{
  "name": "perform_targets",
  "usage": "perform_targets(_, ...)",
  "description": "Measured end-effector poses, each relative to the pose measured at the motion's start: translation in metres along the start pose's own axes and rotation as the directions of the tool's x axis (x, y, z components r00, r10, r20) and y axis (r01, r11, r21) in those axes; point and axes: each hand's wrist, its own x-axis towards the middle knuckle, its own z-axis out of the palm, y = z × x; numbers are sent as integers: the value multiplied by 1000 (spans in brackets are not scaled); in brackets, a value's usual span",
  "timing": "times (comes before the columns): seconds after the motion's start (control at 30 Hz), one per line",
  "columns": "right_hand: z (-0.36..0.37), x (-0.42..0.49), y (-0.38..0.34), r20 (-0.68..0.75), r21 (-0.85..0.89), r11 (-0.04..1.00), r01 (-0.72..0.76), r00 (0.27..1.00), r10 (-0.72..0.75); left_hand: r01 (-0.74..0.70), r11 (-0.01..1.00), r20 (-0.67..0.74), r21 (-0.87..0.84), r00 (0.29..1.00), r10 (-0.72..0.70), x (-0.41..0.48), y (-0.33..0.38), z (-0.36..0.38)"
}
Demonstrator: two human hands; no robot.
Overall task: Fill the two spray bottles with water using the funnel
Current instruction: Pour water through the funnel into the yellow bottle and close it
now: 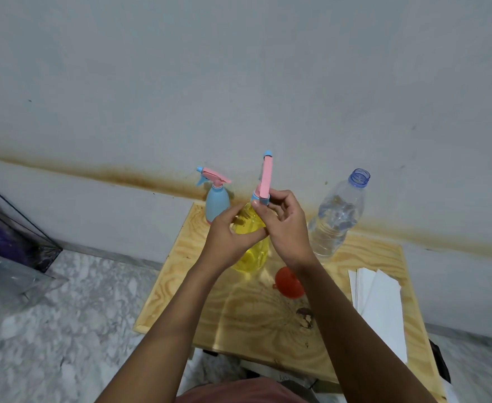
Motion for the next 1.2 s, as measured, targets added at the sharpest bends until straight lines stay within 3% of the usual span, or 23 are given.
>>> perform_targets(0.3,10,5,-5,-52,139,990,-29,998,37,-6,999,-14,-48,1000,6,4,13,-4)
perform_targets(0.5,17,7,-6,-65,45,999,-2,998,5,-9,999,-2,-53,1000,9,5,16,-6)
perform_targets(0.63,11,6,-8,-16,176,983,-50,998,54,-5,998,4,-66,1000,5,6,17,-8)
perform_targets(0.83,10,8,-9,-39,96,995,-2,999,6,5,997,27,-73,1000,-3,6,18,-10)
perform_targets(0.97,5,11,-14,51,-37,999,27,998,-25,43,993,52,-114,998,-37,5,19,-9)
perform_targets(1.1,-6,13,-22,176,29,999,-17,984,11,66,989,82,-134,995,-56,4,14,-11)
perform_targets(1.2,-8,15,-26,171,-17,1000,-14,985,17,72,993,75,-96,995,-65,5,9,-9)
